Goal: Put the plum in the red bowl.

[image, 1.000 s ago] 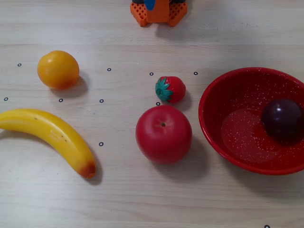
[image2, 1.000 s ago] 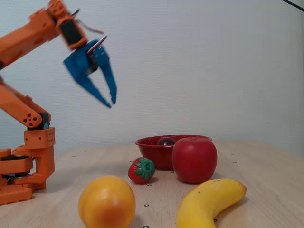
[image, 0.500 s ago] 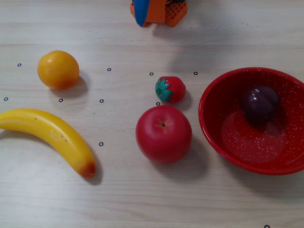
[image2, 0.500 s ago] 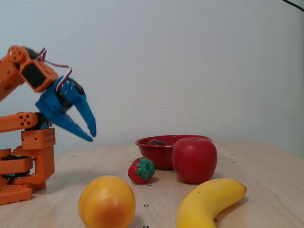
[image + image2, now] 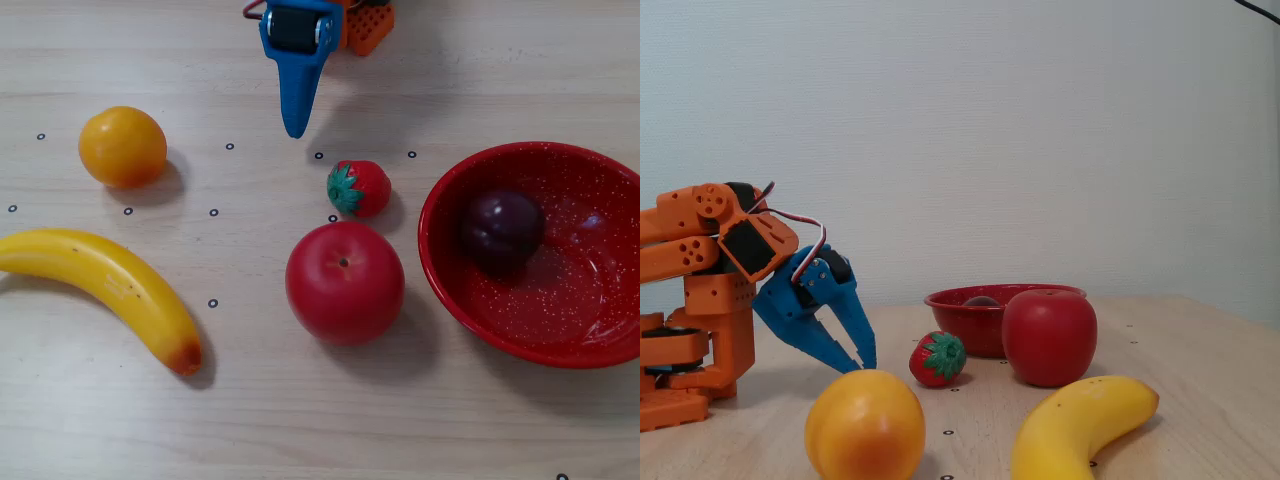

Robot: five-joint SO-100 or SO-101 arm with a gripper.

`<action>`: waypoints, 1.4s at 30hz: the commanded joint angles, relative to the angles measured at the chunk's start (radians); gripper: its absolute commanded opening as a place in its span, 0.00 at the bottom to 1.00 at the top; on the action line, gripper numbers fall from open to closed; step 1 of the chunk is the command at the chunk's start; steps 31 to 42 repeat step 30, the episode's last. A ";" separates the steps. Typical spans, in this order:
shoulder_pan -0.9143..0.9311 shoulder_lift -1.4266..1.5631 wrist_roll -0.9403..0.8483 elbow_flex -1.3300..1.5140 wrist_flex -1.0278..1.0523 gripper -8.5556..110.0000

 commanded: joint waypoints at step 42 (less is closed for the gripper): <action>0.130 0.006 -0.020 0.002 -0.072 0.07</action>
